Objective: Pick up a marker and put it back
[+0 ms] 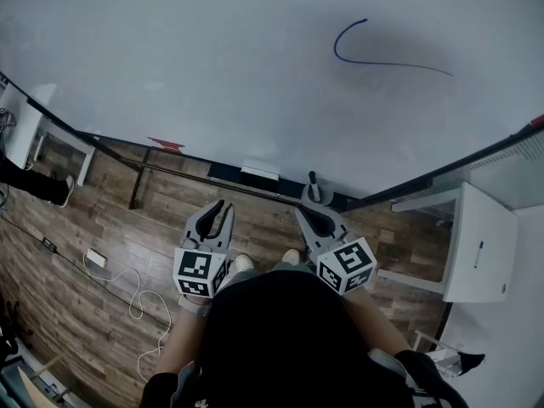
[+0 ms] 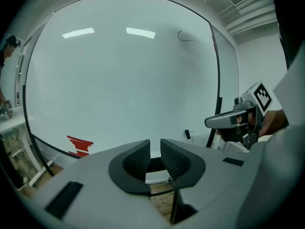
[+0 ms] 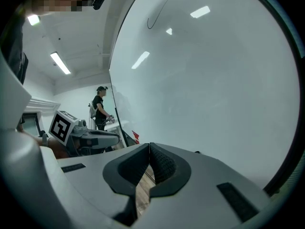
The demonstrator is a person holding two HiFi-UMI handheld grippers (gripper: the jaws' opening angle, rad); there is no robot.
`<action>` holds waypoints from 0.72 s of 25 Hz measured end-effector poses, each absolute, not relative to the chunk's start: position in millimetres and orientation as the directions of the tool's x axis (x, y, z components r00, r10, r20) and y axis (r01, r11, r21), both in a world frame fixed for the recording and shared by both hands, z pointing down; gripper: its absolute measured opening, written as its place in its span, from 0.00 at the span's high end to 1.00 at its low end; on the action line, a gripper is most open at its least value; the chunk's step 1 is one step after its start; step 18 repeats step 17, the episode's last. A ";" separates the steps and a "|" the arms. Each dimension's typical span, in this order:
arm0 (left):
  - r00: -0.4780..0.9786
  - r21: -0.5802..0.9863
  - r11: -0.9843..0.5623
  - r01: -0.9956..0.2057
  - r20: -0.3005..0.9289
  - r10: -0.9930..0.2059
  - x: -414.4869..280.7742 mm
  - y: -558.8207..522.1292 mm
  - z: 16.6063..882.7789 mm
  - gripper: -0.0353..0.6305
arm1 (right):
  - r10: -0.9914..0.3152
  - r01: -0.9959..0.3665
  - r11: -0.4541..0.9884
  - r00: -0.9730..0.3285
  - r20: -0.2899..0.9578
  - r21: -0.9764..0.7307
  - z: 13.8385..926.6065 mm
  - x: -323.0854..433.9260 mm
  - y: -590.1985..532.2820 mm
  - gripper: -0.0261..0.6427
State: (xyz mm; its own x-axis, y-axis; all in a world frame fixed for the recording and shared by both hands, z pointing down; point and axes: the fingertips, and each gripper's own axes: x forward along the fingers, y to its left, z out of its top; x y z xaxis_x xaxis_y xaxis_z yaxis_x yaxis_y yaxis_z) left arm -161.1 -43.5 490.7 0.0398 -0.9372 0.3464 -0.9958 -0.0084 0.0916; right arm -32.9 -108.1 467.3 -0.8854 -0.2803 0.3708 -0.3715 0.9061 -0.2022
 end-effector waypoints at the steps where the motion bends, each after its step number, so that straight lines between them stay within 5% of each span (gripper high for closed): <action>1: 0.041 0.093 -0.009 -0.996 0.347 -0.937 -161.3 -44.4 490.4 0.82 | -0.283 -0.375 0.905 -0.884 0.372 -0.203 467.8 -32.8 -108.4 0.92; 18: 0.085 0.104 -0.050 -0.993 0.364 -0.928 -160.2 -53.0 493.2 0.83 | -0.314 -0.407 0.890 -0.873 0.373 -0.205 473.8 -30.1 -116.8 0.92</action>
